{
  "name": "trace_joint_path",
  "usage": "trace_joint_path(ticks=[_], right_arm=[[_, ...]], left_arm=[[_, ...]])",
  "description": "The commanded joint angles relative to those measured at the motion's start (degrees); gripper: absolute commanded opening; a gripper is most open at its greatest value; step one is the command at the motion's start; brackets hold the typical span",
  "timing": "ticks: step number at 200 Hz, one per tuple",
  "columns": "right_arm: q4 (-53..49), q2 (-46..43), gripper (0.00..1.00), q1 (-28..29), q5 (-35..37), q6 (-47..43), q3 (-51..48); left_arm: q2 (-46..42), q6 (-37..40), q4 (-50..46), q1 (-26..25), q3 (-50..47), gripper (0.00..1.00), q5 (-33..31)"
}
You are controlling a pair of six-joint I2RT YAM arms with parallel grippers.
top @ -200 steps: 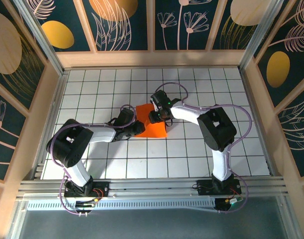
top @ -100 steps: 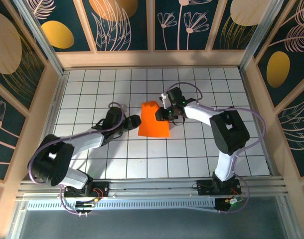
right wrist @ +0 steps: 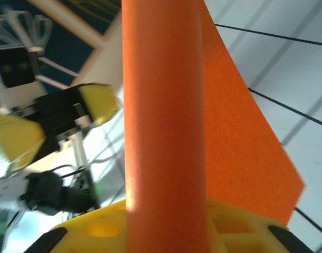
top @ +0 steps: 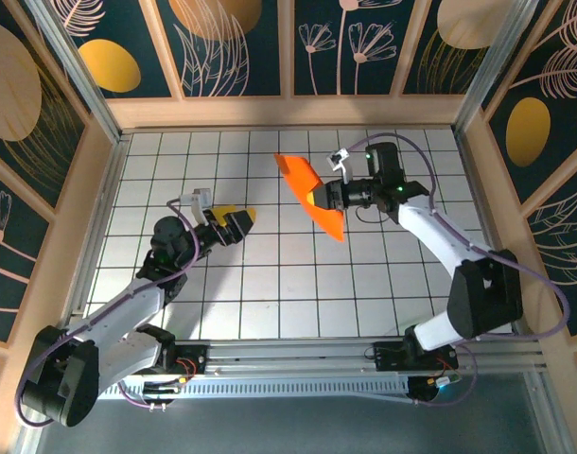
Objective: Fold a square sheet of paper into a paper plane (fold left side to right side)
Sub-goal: Place a square sheet of paper at the center of the table.
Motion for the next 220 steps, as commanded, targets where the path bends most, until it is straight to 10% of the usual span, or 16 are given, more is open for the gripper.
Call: trace_joint_path(ticks=[1,87,103,128,145,220], right_arm=[[0.05,-4.01,0.27,0.58,-11.22,-1.33,1.07],[3.65,-7.97,0.26,6.28,-17.47,1.04,2.44],[2.87,-7.14,0.26,6.23,-14.97,0.48,2.82],[2.68,-6.19,0.27,5.43,-9.71,0.24,3.29],[4.24,-6.15,0.27,4.20,-7.39,1.57,2.75],[0.92,-6.79,0.55,-0.50,10.01,2.68,0.93]], left_arm=[[0.80,2.89,5.26,0.31,3.32,0.99,7.61],[7.00,3.43,11.14,0.22,9.48,0.98,20.47],[7.54,3.31,11.94,0.13,10.40,0.83,23.67],[6.99,4.56,9.69,0.13,10.95,0.23,23.36],[6.20,5.48,7.78,0.13,10.47,0.03,21.49],[9.06,5.08,-11.73,0.15,14.69,0.00,12.94]])
